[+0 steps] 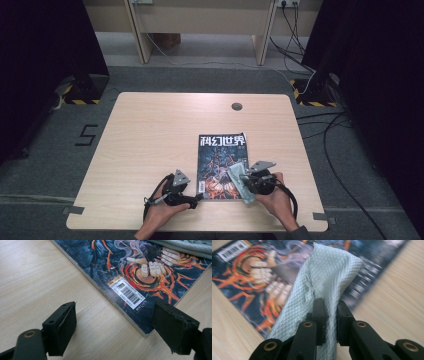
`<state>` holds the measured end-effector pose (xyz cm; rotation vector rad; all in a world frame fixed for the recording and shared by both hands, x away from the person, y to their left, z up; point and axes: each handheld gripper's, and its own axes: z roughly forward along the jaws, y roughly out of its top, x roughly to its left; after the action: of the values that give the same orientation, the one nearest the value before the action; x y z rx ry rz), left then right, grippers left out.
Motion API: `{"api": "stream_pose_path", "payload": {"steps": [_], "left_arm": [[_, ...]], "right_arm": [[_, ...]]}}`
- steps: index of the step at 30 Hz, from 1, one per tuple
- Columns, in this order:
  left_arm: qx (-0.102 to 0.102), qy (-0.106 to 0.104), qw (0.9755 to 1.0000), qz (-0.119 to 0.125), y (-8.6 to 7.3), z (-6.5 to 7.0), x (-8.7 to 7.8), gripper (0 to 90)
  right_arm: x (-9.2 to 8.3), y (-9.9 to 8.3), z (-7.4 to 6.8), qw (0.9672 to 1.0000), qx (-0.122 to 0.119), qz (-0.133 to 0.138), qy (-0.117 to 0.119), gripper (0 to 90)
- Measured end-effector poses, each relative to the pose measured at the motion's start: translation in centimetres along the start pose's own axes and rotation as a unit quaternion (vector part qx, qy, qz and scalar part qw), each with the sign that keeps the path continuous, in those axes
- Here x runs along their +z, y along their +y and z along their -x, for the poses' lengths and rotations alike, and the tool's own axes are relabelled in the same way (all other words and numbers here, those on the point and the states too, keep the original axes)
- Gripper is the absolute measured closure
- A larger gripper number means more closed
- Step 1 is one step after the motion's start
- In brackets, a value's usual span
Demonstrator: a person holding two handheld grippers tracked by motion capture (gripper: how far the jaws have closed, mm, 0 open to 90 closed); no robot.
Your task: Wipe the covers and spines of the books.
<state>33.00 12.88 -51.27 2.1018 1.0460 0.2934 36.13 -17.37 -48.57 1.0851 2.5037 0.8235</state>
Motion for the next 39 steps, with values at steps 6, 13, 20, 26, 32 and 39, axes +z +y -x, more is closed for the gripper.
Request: {"api": "stream_pose_path", "payload": {"steps": [6, 13, 20, 26, 32, 39], "left_arm": [[-0.002, -0.001, 1.0000, 0.003, -0.1, -0.1, 0.1, 18.5], [-0.003, 0.000, 1.0000, 0.005, -0.1, -0.1, 0.1, 17.7], [-0.003, -0.001, 1.0000, 0.007, -0.2, -0.1, 0.1, 17.8], [-0.002, -0.001, 1.0000, 0.007, -0.2, -0.1, 0.0, 17.8], [-0.002, -0.001, 1.0000, 0.007, -0.2, -0.1, 0.0, 17.7], [-0.002, 0.000, 1.0000, 0.007, -0.2, -0.1, 0.1, 17.5]], "right_arm": [[-0.3, -0.1, 0.1, 0.9998, -0.007, -0.006, -0.018, 81.3], [1.5, 2.1, -2.8, 0.9989, -0.046, 0.001, 0.012, 81.9], [1.9, 2.6, -4.5, 0.9972, -0.066, 0.004, 0.034, 81.3], [0.2, 0.4, -1.7, 0.9994, -0.032, -0.001, 0.015, 81.1], [-0.9, -1.2, 0.6, 1.0000, 0.001, 0.000, -0.002, 80.9], [0.2, 0.6, 0.9, 0.9997, -0.011, -0.008, -0.021, 81.4]]}}
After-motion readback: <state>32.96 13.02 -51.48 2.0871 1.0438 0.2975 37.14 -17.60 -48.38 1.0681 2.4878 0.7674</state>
